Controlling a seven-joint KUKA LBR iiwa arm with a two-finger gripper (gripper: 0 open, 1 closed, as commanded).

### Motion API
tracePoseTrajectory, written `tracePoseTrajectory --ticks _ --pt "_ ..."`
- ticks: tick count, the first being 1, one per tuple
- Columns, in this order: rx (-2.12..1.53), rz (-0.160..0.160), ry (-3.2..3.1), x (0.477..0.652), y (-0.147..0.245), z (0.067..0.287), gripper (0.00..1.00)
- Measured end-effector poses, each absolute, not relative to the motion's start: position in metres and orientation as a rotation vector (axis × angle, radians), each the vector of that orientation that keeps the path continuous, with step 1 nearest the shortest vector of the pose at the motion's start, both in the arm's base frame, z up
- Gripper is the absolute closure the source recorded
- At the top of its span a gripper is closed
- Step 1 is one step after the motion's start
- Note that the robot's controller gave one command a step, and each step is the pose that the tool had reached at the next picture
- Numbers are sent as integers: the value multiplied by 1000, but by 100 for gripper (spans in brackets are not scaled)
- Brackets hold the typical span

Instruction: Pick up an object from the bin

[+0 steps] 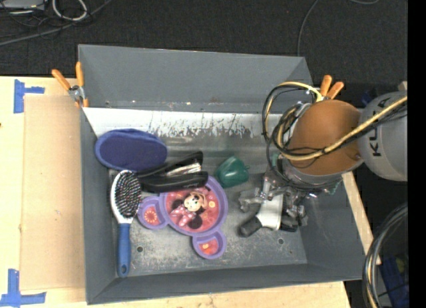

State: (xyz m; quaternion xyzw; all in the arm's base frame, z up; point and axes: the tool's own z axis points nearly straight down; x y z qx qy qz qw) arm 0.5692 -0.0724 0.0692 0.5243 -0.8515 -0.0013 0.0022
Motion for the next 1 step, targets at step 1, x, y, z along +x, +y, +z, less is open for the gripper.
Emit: tracePoseTrajectory --ticks 1 --pt "2182 -2 -2261 567 -61 72 100"
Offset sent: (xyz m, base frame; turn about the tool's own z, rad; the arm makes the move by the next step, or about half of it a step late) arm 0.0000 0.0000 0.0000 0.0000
